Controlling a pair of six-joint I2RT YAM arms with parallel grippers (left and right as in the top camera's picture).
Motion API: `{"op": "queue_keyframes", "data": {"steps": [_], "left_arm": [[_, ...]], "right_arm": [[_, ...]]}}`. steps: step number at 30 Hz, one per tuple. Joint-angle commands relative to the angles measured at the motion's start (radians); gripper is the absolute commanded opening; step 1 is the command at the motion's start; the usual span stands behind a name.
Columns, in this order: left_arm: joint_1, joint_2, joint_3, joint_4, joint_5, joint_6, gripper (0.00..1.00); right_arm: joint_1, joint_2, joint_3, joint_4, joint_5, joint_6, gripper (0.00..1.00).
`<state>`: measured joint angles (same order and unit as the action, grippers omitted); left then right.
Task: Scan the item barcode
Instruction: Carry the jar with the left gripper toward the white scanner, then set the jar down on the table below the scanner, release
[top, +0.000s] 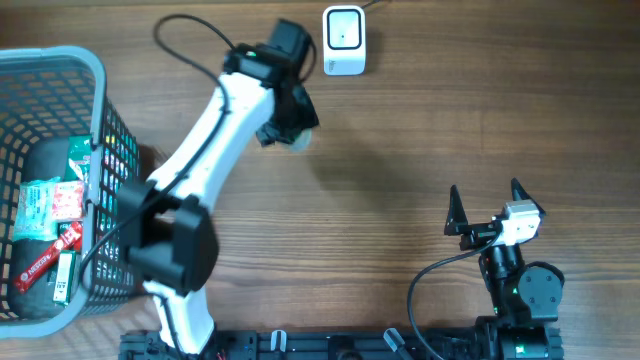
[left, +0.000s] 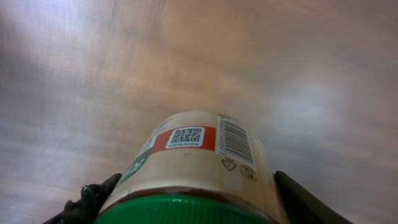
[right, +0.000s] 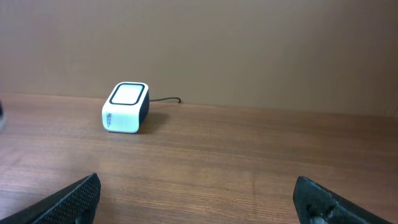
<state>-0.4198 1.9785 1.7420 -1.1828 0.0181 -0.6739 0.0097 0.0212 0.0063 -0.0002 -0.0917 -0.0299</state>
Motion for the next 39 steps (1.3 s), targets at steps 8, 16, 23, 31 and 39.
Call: {"op": "queue_keyframes", "data": {"steps": [8, 16, 23, 31, 39], "left_arm": [[-0.223, 0.085, -0.019, 0.014, -0.009, 0.265, 0.66], [-0.286, 0.085, -0.167, 0.204, -0.008, 0.517, 0.65], [-0.285, 0.084, -0.212, 0.229, -0.009, 0.514, 0.85], [-0.285, 0.009, -0.135, 0.103, -0.009, 0.513, 1.00], [-0.224, -0.276, -0.032, -0.016, -0.018, 0.510, 1.00]], "right_arm": [[-0.001, -0.003, -0.001, 0.003, 0.010, 0.010, 1.00], [-0.001, -0.003, -0.001, 0.003, 0.010, 0.010, 1.00], [-0.001, -0.003, -0.001, 0.003, 0.010, 0.011, 1.00], [-0.001, -0.003, -0.001, 0.003, 0.010, 0.010, 1.00], [-0.001, -0.003, -0.001, 0.003, 0.010, 0.010, 1.00]]}}
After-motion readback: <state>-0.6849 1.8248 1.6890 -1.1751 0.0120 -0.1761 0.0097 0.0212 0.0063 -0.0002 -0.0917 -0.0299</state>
